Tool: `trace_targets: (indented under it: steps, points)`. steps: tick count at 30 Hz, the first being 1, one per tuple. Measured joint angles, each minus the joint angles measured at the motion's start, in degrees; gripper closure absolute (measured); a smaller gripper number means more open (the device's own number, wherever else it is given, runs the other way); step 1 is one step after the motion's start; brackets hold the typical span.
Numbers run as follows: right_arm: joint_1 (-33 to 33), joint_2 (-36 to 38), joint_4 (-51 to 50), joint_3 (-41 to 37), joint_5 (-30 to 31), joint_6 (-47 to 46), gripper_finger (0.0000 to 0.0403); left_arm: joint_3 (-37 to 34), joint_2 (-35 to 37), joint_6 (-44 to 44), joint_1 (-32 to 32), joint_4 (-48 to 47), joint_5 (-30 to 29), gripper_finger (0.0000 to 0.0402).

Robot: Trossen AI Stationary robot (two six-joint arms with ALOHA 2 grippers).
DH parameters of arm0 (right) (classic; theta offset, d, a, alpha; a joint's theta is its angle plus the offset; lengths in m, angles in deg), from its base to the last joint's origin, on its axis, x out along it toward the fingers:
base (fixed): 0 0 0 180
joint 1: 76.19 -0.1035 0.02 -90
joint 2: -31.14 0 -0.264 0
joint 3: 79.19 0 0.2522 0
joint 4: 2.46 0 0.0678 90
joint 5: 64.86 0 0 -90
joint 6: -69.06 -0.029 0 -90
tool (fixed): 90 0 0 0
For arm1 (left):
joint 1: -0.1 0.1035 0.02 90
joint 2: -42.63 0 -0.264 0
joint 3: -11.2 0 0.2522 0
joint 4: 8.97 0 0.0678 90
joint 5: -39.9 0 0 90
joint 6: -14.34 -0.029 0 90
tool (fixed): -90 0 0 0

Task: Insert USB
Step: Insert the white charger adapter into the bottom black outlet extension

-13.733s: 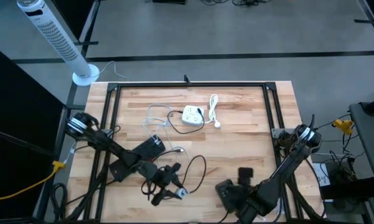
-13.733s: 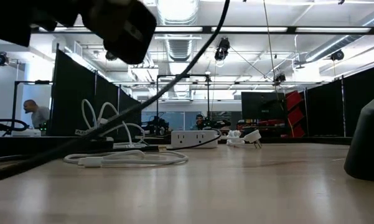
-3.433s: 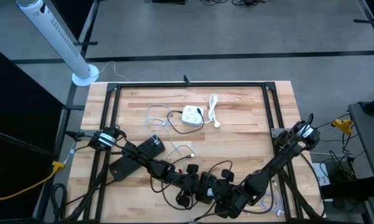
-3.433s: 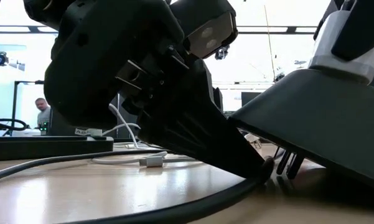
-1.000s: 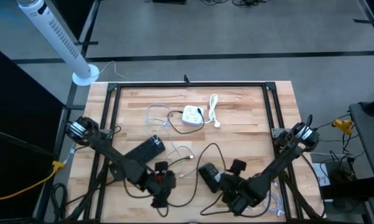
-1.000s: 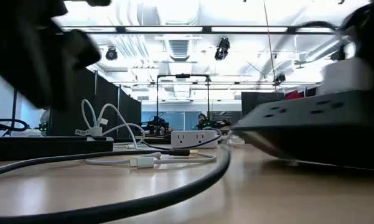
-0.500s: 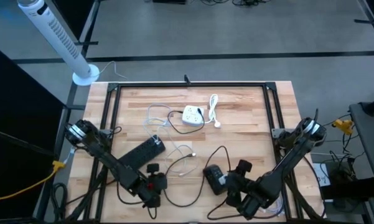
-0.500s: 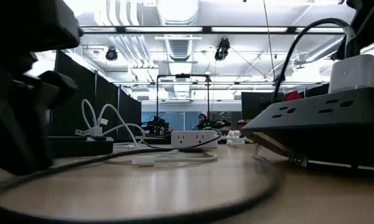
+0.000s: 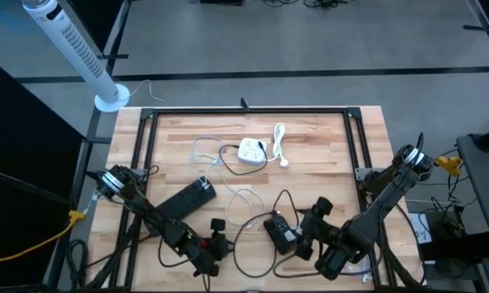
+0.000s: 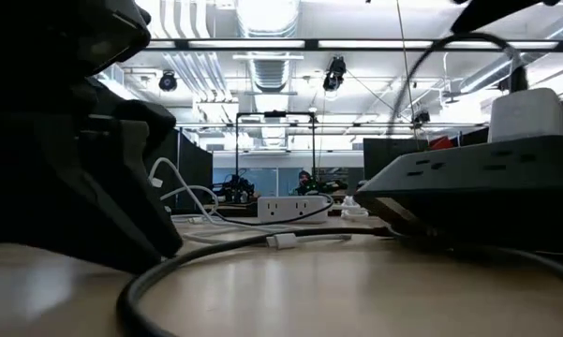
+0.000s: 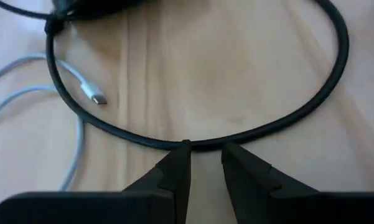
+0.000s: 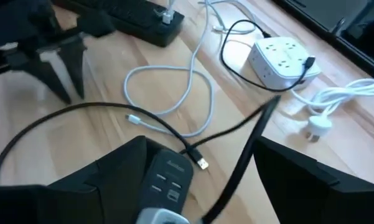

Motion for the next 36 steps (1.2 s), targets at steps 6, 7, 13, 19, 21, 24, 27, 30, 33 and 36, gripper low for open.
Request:
trace_targets:
  steps: [6, 7, 13, 19, 21, 24, 27, 30, 33, 36]
  points:
    - [1.89, -3.22, 6.00, 0.00, 1.19, 0.64, 0.0121, 1.85, 5.69, 5.71, -0.45, -16.17, -2.94, 0.0326]
    - [2.12, -3.89, 6.73, 0.00, 0.83, 1.03, 0.0121, 2.48, 6.93, 6.85, -0.57, -19.78, -3.00, 0.0328]
    - [3.15, -4.73, 3.07, 0.51, -7.73, 1.21, 0.0128, 3.67, 11.97, 7.91, -0.71, -30.89, -9.52, 0.0337]
    - [2.89, -1.93, -9.13, 3.79, -16.57, -1.29, 0.0140, 2.97, 10.97, 6.81, 2.27, -29.91, -21.24, 0.0336]
    - [2.89, -1.13, -9.22, 3.80, -20.91, 1.02, 0.0144, 2.05, 9.47, 4.68, 4.21, -26.22, -17.10, 0.0337]
    - [2.89, -0.23, -9.16, 3.80, -26.50, 3.42, 0.0150, 0.15, 6.99, 0.99, 6.71, -18.63, -11.56, 0.0336]
    - [2.34, 0.18, -9.13, 3.80, -32.36, 4.45, 0.0154, -0.44, 4.98, 0.65, 8.47, -17.20, -10.80, 0.0337]
    - [0.70, 0.30, -7.30, 3.80, -32.31, 4.57, 0.0160, -0.68, 3.72, 2.89, 9.36, -18.94, -9.60, 0.0337]
    - [-1.17, 0.12, 4.65, 2.46, -27.50, 10.16, 0.0169, -0.68, 3.68, 5.64, 9.60, -18.74, -4.99, 0.0335]
    - [-1.72, -0.88, 23.62, -0.58, -26.80, 20.85, 0.0180, -0.57, 3.61, 10.89, 9.36, -20.52, -1.73, 0.0334]
